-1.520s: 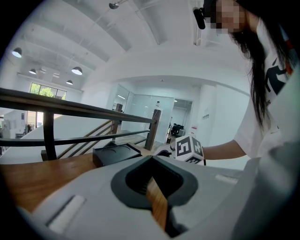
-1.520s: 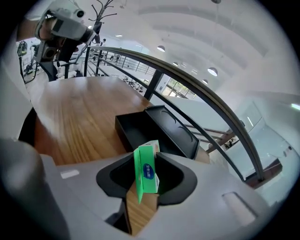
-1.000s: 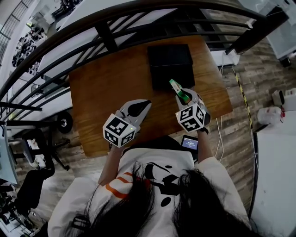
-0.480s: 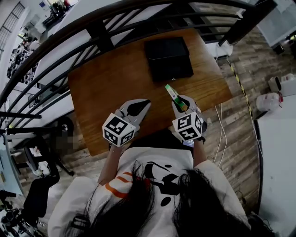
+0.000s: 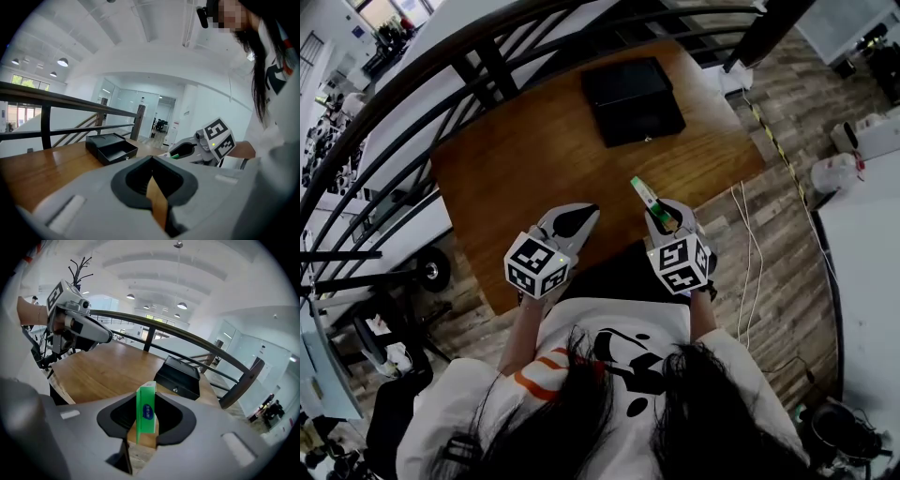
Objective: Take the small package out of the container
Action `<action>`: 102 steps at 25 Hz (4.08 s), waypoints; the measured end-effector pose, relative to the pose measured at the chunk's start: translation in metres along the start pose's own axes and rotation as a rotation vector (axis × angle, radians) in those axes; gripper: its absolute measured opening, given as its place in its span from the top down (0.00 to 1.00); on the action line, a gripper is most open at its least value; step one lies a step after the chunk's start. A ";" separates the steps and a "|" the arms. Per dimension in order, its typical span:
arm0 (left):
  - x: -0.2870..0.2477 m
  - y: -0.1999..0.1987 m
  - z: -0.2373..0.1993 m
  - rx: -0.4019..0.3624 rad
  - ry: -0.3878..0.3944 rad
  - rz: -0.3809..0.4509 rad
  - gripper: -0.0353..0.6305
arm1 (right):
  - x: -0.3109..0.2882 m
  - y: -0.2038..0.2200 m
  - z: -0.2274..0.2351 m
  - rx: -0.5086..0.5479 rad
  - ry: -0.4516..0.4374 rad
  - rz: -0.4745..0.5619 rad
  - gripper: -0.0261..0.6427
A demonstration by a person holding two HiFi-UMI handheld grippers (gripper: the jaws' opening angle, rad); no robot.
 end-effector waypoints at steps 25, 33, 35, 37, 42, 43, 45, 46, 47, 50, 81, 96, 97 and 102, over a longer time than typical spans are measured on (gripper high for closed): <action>-0.018 0.008 0.081 -0.002 0.068 -0.003 0.95 | 0.077 0.056 -0.021 -0.021 -0.007 -0.015 0.78; -0.011 0.009 0.135 -0.022 0.046 -0.023 0.95 | 0.113 0.081 -0.028 -0.012 -0.036 0.023 0.78; -0.005 0.009 0.148 -0.027 0.031 -0.024 0.95 | 0.123 0.087 -0.032 -0.007 -0.046 0.035 0.78; 0.001 0.011 0.161 -0.029 0.015 -0.027 0.95 | 0.133 0.094 -0.038 -0.001 -0.055 0.046 0.78; 0.017 0.021 0.193 -0.025 -0.018 -0.034 0.95 | 0.157 0.114 -0.053 0.010 -0.076 0.061 0.78; 0.020 0.023 0.200 -0.025 -0.023 -0.033 0.95 | 0.162 0.118 -0.056 0.012 -0.078 0.064 0.78; 0.026 0.027 0.215 -0.029 -0.029 -0.032 0.95 | 0.173 0.126 -0.061 0.016 -0.080 0.070 0.78; 0.028 0.028 0.222 -0.031 -0.031 -0.031 0.95 | 0.178 0.130 -0.064 0.017 -0.081 0.074 0.78; 0.030 0.030 0.229 -0.032 -0.032 -0.030 0.95 | 0.183 0.134 -0.066 0.017 -0.081 0.078 0.78; 0.037 0.035 0.249 -0.033 -0.038 -0.033 0.95 | 0.198 0.144 -0.075 0.019 -0.086 0.088 0.78; 0.102 0.043 0.248 -0.066 0.011 -0.052 0.95 | 0.202 0.122 -0.147 0.014 -0.077 0.090 0.78; 0.147 0.055 0.231 -0.059 0.033 -0.041 0.95 | 0.196 0.106 -0.191 0.035 -0.050 0.056 0.78; 0.149 0.055 0.230 -0.059 0.036 -0.041 0.95 | 0.196 0.106 -0.192 0.034 -0.047 0.056 0.78; 0.152 0.056 0.228 -0.067 0.052 -0.042 0.95 | 0.193 0.102 -0.197 0.033 -0.039 0.055 0.78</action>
Point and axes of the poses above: the fingertips, and each gripper's own axes: x backward along the fingers, z to its right, y out of its underside, the point moved 2 cm from there along x, backward along the fingers, and after that the axes turned 9 degrees about -x, right-handed, at the moved point
